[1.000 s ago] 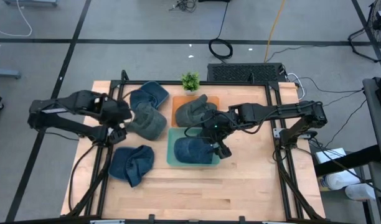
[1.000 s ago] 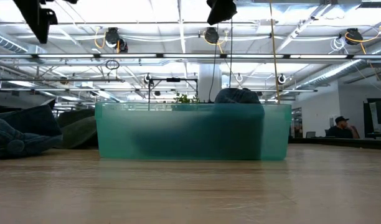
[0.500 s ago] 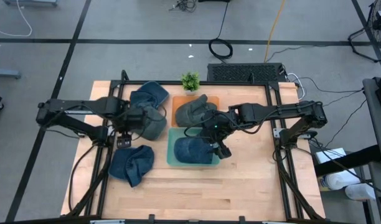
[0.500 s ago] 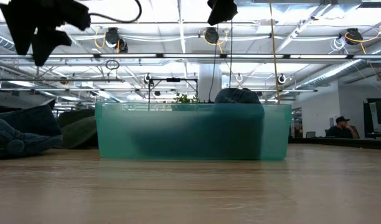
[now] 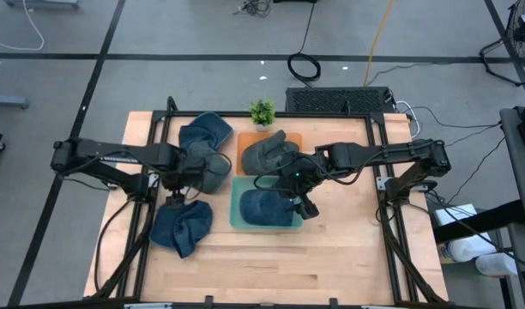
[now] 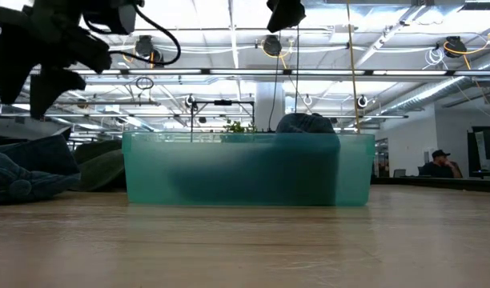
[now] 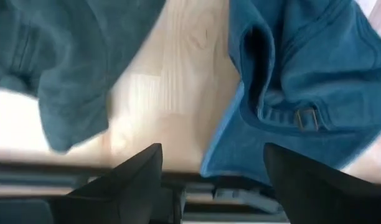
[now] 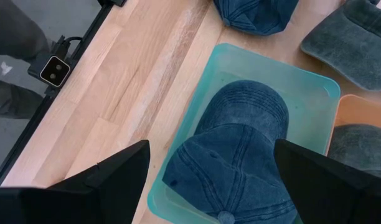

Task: Pick & Place hat
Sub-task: Put the bottom blue cap into the light blue bin

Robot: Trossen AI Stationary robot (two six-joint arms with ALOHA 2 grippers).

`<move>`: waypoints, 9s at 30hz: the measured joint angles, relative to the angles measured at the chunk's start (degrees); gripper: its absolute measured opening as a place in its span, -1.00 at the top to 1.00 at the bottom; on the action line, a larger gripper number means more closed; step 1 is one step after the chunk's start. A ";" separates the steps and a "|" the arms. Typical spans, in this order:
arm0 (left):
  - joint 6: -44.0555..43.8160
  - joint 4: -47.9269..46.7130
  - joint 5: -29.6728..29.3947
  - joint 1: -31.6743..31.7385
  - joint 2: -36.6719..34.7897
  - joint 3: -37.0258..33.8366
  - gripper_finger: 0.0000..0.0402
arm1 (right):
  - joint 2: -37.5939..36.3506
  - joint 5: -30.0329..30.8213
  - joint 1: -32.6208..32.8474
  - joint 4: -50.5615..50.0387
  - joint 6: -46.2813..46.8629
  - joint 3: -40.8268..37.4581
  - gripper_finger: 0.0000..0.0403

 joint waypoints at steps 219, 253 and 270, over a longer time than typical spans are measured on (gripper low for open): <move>21.09 18.54 -60.01 -24.10 2.01 42.24 0.87 | -7.03 13.73 -4.90 43.14 -2.56 -0.02 1.00; -4.63 12.24 -38.01 -10.99 -1.44 42.20 -0.07 | -17.81 13.68 -1.63 12.12 -30.31 0.02 1.00; -6.65 12.33 -36.49 -10.98 -1.45 42.22 -0.07 | -12.69 13.55 -0.99 16.90 -35.19 0.02 1.00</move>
